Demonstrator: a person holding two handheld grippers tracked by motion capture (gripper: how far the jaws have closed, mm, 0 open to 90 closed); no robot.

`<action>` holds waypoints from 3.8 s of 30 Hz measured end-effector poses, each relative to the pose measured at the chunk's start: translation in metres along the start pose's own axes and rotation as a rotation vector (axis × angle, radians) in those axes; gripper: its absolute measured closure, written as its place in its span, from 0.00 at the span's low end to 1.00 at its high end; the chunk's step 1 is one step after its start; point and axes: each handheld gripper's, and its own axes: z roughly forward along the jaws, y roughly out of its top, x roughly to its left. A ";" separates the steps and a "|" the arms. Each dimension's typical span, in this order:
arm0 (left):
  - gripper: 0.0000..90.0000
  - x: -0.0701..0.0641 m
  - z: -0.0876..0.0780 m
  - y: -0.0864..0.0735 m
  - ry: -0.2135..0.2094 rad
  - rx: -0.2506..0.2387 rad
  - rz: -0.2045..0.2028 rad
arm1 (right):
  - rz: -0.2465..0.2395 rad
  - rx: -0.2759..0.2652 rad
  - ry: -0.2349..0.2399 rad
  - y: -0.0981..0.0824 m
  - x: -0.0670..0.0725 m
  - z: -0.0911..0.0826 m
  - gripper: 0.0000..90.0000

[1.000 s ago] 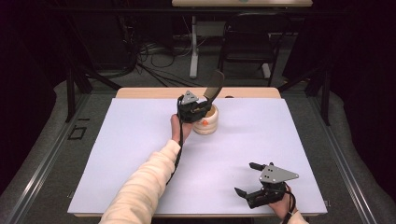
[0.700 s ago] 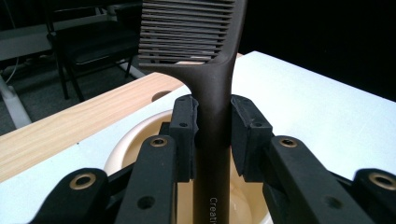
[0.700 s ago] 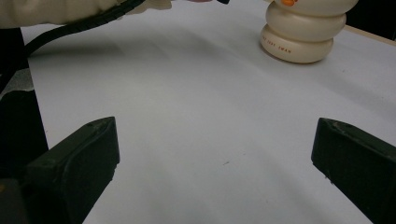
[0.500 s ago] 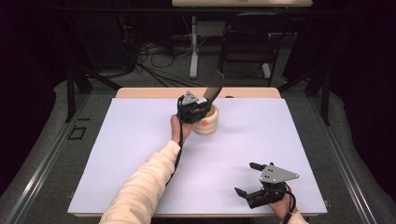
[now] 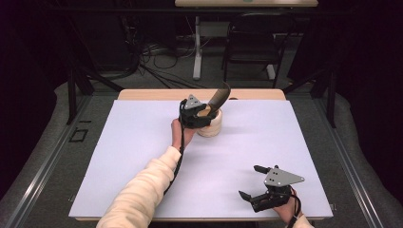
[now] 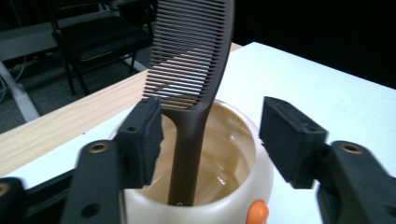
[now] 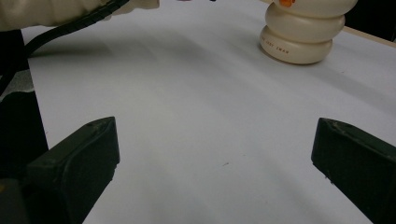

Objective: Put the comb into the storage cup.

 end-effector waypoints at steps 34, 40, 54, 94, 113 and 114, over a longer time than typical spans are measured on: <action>0.00 0.009 -0.058 0.005 -0.015 0.164 0.014 | 0.004 0.003 -0.003 0.000 0.000 0.000 0.01; 0.00 0.010 -0.074 -0.001 -0.007 0.183 0.016 | 0.003 0.002 0.002 0.001 0.000 0.001 0.01; 0.00 0.012 -0.103 -0.013 0.012 0.216 0.005 | 0.008 0.004 0.001 0.000 0.000 0.000 0.01; 0.00 0.003 -0.175 -0.067 0.071 0.251 -0.006 | 0.007 0.008 0.003 0.001 0.001 0.001 0.00; 0.00 -0.003 -0.205 -0.083 0.095 0.235 -0.019 | 0.008 0.015 0.004 0.001 0.002 0.002 0.00; 0.00 -0.004 -0.207 -0.085 0.098 0.236 -0.014 | 0.008 0.016 0.005 0.000 0.002 0.002 0.00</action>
